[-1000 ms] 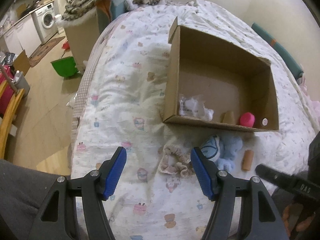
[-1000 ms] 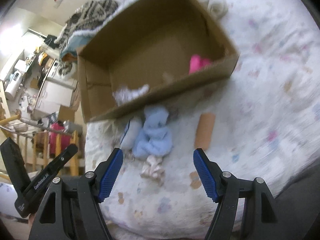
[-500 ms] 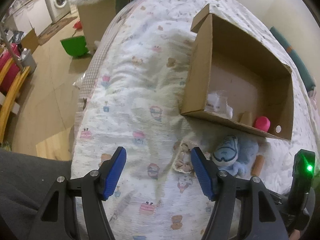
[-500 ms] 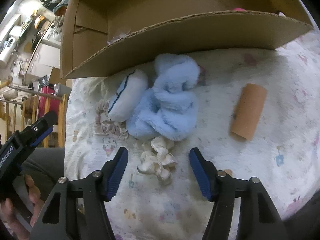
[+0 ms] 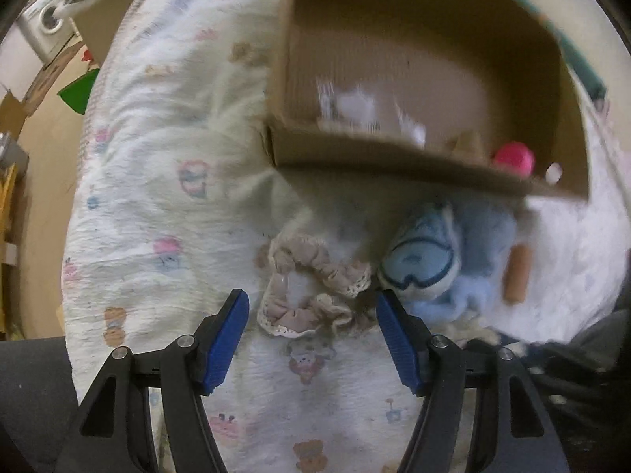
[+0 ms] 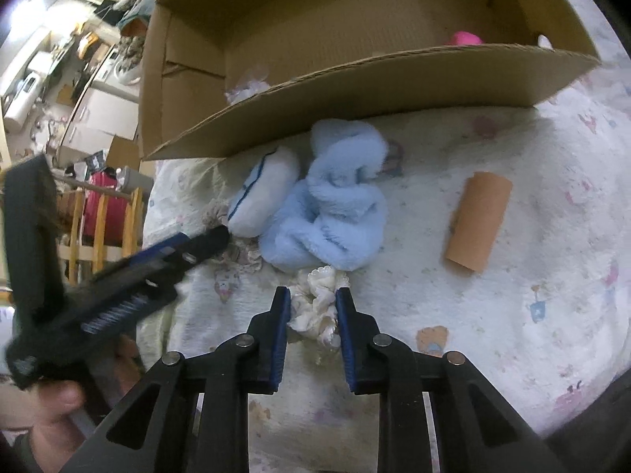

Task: Organize soft objects
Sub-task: 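Grasp a beige scrunchie with the left tool while the right tool grasps another scrunchie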

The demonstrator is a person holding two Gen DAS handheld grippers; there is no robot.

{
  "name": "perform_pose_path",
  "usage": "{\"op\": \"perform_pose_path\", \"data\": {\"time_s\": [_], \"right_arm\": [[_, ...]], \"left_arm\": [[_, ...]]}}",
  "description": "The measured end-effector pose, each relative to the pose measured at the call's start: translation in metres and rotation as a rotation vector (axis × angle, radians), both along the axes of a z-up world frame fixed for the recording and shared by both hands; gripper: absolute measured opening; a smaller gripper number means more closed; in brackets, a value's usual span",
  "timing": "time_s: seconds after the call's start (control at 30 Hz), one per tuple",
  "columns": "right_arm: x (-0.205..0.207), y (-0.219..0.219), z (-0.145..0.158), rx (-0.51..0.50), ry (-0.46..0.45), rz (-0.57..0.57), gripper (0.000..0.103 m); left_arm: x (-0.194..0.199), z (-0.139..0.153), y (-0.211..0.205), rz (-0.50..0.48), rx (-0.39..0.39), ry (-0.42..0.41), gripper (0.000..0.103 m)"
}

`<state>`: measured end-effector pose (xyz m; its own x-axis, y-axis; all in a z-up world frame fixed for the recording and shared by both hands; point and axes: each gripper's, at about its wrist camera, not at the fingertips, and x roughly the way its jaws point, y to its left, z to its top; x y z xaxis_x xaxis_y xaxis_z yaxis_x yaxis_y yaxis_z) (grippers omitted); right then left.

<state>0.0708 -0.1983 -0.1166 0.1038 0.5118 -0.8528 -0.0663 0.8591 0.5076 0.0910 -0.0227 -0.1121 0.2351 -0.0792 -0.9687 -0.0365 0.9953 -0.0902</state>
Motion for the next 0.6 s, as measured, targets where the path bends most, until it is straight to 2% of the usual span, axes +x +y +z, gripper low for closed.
{"op": "perform_pose_path", "data": {"time_s": [0.07,0.13,0.23,0.3,0.37,0.5,0.6], "right_arm": [[0.001,-0.002,0.001,-0.003,0.001,-0.003,0.025],[0.001,-0.003,0.000,-0.004,0.001,-0.008,0.025],[0.002,-0.005,-0.001,-0.004,0.006,-0.018,0.025],[0.002,-0.005,-0.002,-0.006,0.009,-0.022,0.025],[0.002,-0.005,-0.002,-0.010,0.007,-0.024,0.025],[0.000,-0.006,-0.001,-0.009,0.006,-0.033,0.025],[-0.002,-0.010,0.000,-0.001,0.004,-0.045,0.025]], "left_arm": [[0.002,-0.006,-0.005,-0.022,0.068,-0.003,0.064],[0.005,-0.013,-0.006,-0.029,0.078,0.010,0.060],[0.007,-0.017,-0.003,-0.028,0.072,0.019,0.041],[0.008,-0.018,-0.001,-0.023,0.080,0.013,0.021],[0.008,-0.017,0.005,-0.004,0.066,0.011,0.014],[0.007,-0.013,0.026,0.062,0.056,0.004,0.011],[0.005,-0.002,0.039,0.114,0.051,-0.032,0.010]]}}
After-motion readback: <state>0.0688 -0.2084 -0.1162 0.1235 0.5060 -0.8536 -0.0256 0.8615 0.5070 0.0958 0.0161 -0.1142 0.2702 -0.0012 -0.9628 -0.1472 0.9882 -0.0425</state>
